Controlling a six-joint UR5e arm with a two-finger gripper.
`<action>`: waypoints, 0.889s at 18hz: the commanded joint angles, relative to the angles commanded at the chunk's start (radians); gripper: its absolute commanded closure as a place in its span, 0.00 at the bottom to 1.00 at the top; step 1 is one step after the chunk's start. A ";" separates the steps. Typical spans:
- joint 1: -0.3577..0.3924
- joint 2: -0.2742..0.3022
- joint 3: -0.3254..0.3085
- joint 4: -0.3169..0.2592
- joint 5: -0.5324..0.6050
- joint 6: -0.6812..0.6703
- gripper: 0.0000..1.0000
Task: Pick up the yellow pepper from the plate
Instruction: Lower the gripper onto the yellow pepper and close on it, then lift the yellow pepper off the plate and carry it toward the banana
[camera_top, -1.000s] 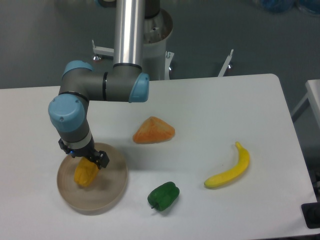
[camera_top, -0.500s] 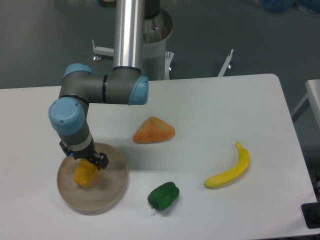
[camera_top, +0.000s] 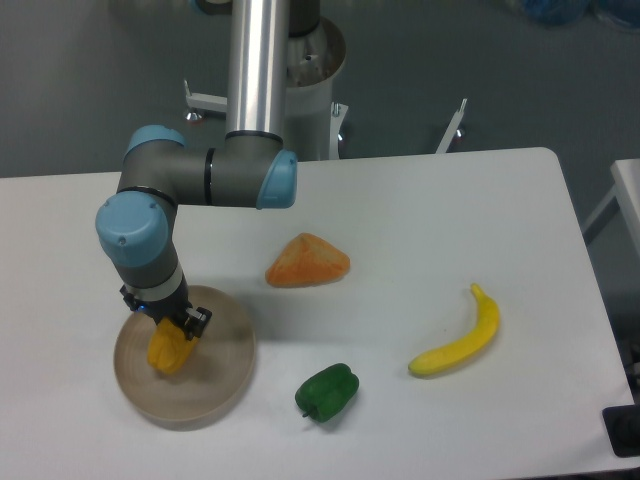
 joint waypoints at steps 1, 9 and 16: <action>0.002 0.002 0.000 0.002 0.000 0.003 0.55; 0.126 0.038 0.055 -0.011 0.000 0.207 0.56; 0.302 0.057 0.083 -0.014 0.037 0.521 0.56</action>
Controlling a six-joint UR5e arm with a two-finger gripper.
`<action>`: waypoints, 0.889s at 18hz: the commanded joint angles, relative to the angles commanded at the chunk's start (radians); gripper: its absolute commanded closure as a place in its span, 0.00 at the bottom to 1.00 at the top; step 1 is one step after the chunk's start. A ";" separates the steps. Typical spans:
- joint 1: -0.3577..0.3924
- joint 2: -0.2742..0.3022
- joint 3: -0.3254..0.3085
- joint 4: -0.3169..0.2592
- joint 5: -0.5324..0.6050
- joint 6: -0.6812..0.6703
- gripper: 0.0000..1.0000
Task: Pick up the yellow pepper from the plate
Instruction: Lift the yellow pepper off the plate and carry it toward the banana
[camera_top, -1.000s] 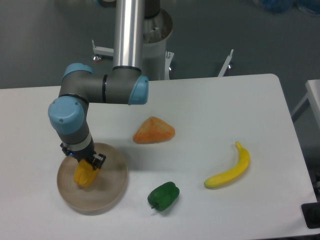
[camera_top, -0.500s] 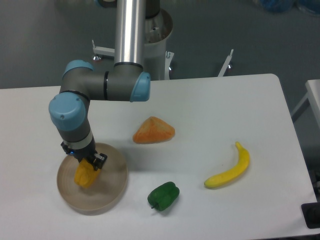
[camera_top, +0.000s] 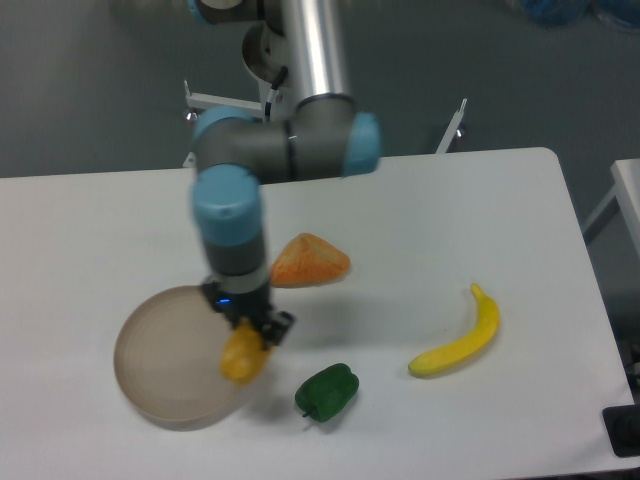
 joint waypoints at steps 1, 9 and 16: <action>0.023 -0.003 0.009 0.000 0.014 0.029 0.55; 0.103 -0.038 0.051 0.006 0.020 0.187 0.55; 0.111 -0.049 0.063 0.012 0.017 0.192 0.55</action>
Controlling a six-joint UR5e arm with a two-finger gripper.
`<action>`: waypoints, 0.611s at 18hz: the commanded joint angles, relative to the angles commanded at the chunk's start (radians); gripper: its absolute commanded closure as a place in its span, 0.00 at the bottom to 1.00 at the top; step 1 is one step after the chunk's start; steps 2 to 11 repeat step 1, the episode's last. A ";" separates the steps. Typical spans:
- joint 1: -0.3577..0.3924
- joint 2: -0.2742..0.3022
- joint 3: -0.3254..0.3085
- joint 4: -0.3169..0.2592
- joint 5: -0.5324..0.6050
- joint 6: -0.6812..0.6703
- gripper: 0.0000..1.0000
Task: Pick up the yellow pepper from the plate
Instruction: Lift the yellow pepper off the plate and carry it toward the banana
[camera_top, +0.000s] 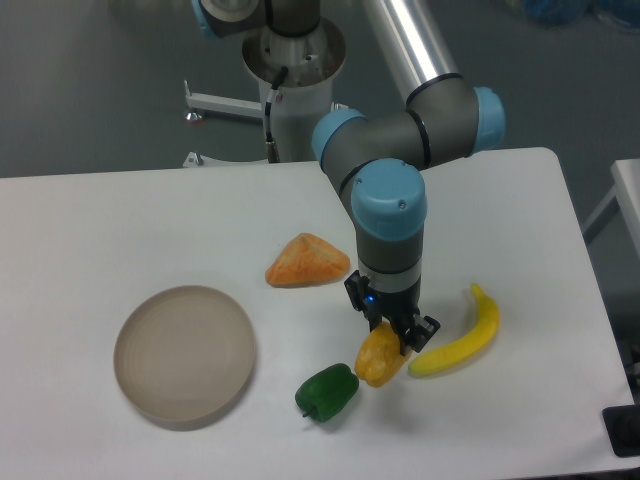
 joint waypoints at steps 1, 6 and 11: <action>0.000 0.000 0.002 0.000 0.000 -0.002 0.55; 0.000 0.000 0.002 0.000 0.000 -0.002 0.55; 0.000 0.000 0.002 0.000 0.000 -0.002 0.55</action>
